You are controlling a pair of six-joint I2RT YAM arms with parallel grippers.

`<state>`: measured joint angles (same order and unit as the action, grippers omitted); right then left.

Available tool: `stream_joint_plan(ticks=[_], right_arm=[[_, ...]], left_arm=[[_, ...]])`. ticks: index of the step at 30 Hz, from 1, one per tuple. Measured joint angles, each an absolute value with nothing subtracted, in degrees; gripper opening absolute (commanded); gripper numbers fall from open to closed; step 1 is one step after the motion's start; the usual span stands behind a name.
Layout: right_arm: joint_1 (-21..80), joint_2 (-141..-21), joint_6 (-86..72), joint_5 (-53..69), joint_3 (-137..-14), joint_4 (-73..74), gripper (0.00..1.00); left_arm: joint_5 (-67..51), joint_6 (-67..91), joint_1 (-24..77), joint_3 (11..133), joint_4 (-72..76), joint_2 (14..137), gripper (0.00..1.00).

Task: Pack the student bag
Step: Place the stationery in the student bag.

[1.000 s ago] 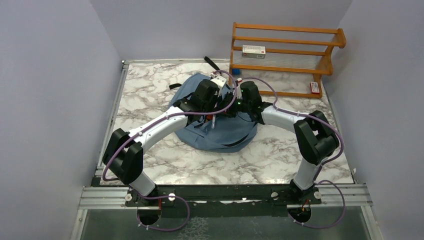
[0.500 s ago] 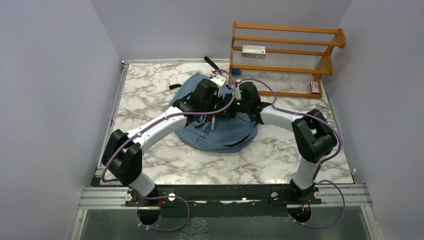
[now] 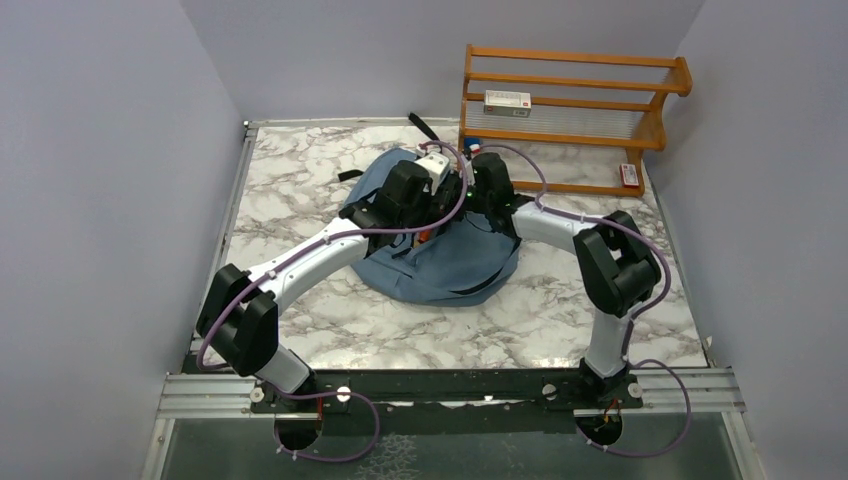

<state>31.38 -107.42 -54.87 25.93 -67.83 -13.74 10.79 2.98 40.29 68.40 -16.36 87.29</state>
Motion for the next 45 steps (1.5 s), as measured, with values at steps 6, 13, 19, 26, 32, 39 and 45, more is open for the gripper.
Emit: stream_joint_plan(ticks=[6,13,19,26,32,39,45], right_arm=[[31.4,-112.5,-53.9,24.6,-72.3,-14.1,0.06],[31.4,-114.3,-50.9,25.5,-73.2,-16.4,0.43],[31.4,-111.2,-48.9,24.9,-68.4,-17.9,0.48],[31.4,-101.4,-45.7,21.7,-61.7,-16.8,0.48],[31.3,-91.3,-41.8,16.4,-57.6,-13.7,0.48],[31.3,-88.7,-39.6,10.0,-56.8,-8.2,0.53],[31.1,-92.9,-39.7,9.7,-57.0,-6.4,0.55]], left_arm=[[10.8,3.0,40.1,67.9,-15.6,87.0,0.00],[10.8,3.3,39.8,67.7,-15.0,86.9,0.00],[10.2,3.7,39.9,67.6,-15.1,86.8,0.00],[9.9,3.9,39.9,67.3,-15.1,86.8,0.00],[9.2,4.9,39.9,66.8,-14.8,86.8,0.00],[8.7,6.0,39.9,66.0,-13.8,86.8,0.00],[8.3,6.4,39.9,65.3,-13.1,86.8,0.00]])
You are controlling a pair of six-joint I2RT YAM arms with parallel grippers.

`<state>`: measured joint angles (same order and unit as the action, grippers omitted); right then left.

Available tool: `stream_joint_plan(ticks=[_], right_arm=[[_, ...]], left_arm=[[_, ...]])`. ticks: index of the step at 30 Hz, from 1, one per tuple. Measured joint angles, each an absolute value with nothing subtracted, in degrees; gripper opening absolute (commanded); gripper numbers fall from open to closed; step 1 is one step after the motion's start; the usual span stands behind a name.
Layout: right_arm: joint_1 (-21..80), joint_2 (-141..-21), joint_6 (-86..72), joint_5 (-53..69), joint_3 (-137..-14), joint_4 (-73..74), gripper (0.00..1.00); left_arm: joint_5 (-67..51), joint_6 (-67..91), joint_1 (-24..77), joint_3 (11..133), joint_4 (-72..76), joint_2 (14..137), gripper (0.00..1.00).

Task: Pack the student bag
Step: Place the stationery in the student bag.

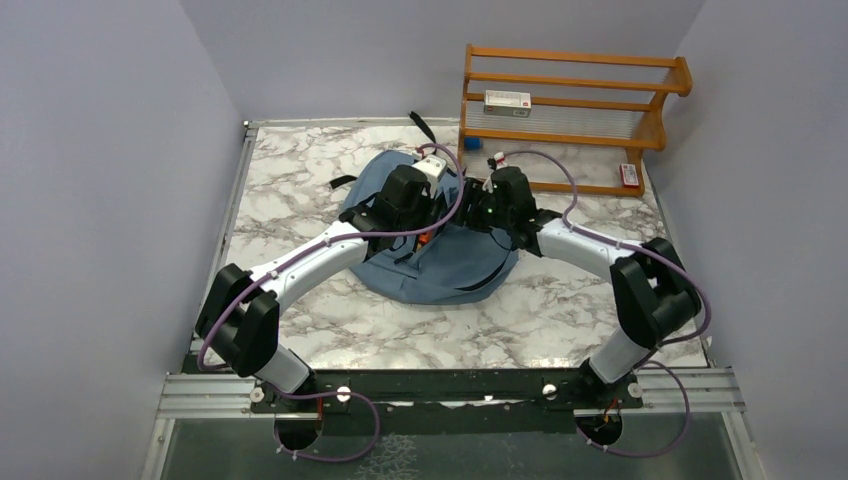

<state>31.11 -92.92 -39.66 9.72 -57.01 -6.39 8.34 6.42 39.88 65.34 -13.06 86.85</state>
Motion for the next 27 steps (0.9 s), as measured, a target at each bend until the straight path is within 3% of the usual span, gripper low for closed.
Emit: stream_joint_plan(ticks=[8,23,27], right_arm=[[31.1,-99.8,-41.6,12.9,-57.2,-7.0,0.39],[30.7,-99.7,-41.3,15.2,-57.2,-11.3,0.03],[30.6,-98.5,-40.9,17.3,-57.2,-11.7,0.01]], left_arm=[[8.1,6.4,39.9,65.1,-12.9,86.9,0.00],[6.0,7.0,39.9,65.1,-11.8,89.2,0.00],[4.9,7.5,39.9,65.1,-11.4,90.1,0.00]])
